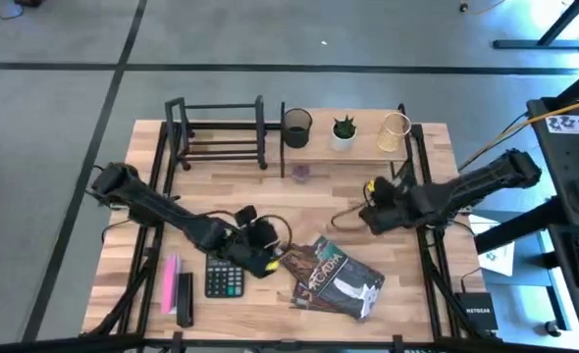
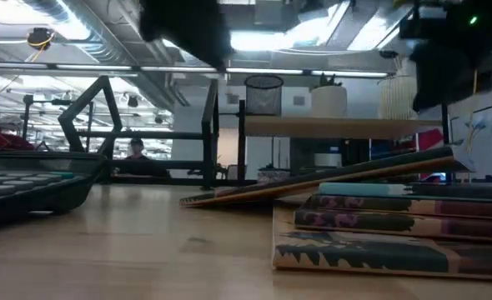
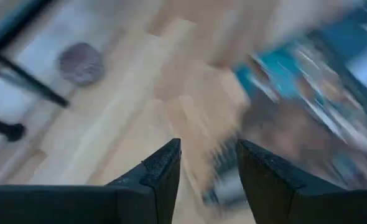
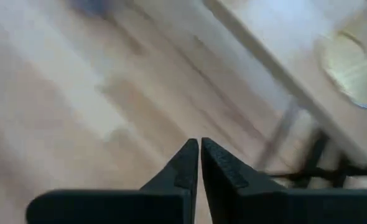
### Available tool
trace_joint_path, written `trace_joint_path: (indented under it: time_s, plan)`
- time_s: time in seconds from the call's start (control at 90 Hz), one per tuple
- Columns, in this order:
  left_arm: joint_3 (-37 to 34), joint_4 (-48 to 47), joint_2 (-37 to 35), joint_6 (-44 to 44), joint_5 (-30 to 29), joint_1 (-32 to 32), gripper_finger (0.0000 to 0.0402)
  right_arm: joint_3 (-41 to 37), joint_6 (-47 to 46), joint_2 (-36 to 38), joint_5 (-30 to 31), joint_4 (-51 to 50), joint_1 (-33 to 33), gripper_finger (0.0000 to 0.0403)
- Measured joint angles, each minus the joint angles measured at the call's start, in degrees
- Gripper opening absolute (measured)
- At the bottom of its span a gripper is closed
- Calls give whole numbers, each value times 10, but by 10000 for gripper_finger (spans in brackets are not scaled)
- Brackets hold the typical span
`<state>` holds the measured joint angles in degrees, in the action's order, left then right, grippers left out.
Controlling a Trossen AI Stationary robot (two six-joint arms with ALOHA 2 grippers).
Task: Stock shelves
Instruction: Put the black calculator under the shelf
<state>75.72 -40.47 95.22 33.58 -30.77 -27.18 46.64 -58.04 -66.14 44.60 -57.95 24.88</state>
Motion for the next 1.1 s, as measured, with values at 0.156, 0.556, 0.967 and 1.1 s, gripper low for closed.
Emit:
trace_joint_path:
  time_s: [0.156,0.556,0.967,1.1]
  plan:
    - [0,-119,-21,-1,130,-35,138,-46,104,-17,56,273,101,5]
    - [-1,-331,-35,203,248,-105,138,-63,188,-114,58,447,160,5]
    - [-27,-306,-41,499,162,-216,138,-25,412,-239,-236,867,25,20]
    - [-59,-247,-38,609,99,-248,138,60,435,-304,-325,834,-32,80]
